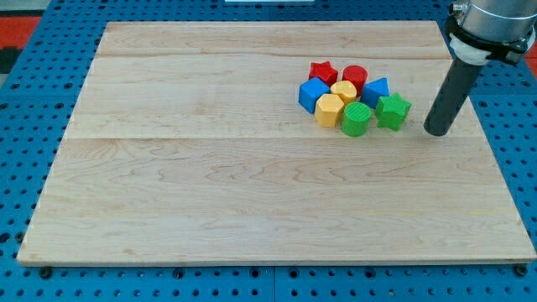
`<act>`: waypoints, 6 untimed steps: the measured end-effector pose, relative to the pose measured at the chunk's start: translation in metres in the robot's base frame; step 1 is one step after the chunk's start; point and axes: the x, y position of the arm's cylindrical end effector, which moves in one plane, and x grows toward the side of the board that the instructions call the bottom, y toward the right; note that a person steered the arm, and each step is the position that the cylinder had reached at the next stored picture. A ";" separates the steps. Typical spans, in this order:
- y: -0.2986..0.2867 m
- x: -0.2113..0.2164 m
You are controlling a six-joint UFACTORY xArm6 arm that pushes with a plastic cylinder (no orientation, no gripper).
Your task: Move the green star into the triangle
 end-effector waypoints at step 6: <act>-0.061 -0.012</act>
